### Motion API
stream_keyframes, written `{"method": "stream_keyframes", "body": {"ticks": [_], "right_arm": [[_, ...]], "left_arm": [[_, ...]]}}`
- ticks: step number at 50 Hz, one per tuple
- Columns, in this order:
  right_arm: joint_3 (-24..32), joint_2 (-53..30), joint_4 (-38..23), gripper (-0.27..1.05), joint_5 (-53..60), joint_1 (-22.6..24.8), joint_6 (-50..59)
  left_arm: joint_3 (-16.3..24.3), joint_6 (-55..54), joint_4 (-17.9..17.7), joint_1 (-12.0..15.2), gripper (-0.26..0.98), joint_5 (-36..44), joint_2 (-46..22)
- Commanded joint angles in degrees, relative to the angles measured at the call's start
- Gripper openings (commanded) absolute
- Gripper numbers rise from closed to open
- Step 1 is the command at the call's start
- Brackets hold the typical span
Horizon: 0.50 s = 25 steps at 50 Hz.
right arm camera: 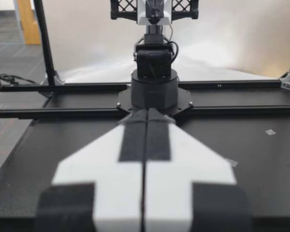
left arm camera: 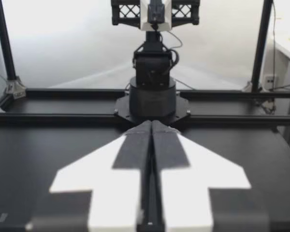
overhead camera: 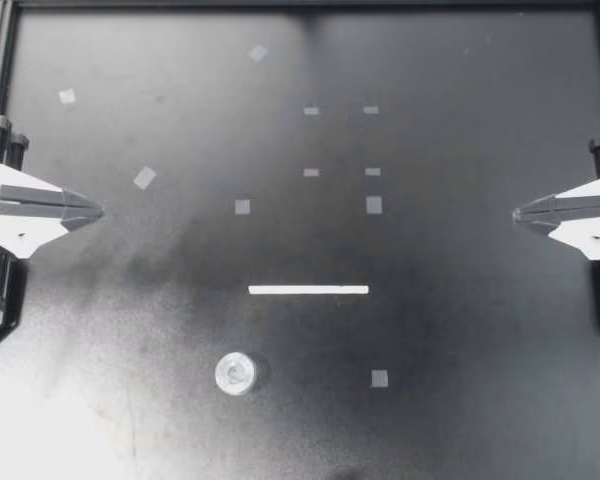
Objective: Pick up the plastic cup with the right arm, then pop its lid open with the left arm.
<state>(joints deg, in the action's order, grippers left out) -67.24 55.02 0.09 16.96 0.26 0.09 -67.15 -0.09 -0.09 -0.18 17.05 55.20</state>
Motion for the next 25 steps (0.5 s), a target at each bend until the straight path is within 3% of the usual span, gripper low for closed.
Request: {"method": "stream_keyframes", "body": {"ticks": [1, 5, 13, 17, 21, 25], "right_arm": [[-0.88, -0.35, 0.00, 0.06, 0.35, 0.09, 0.00], [-3.78, -0.88, 0.00, -0.03, 0.88, 0.09, -0.26], [-5.80, -2.02, 0.00, -0.04, 2.90, 0.35, 0.00], [-4.75, -4.39, 0.00, -0.04, 3.43, 2.37, 0.09], [-2.99, -8.53, -0.18, -0.01, 3.43, 5.45, 0.09], [-1.32, -14.06, -0.18, 0.07, 3.96, 8.53, 0.09]], "left_arm": [[-3.87, -0.44, -0.26, -0.79, 0.01, 2.11, -0.44], [-6.94, -1.67, -1.93, -0.79, -0.07, 5.80, -0.44], [-9.40, -3.60, -4.66, -0.79, -0.08, 6.94, -1.41], [-6.86, -4.83, -4.57, -2.46, -0.08, 1.67, -3.52], [-2.64, -5.71, -4.39, -5.98, -0.08, -5.19, -7.47], [0.44, -6.15, -4.39, -8.61, -0.08, -8.00, -12.04]]}}
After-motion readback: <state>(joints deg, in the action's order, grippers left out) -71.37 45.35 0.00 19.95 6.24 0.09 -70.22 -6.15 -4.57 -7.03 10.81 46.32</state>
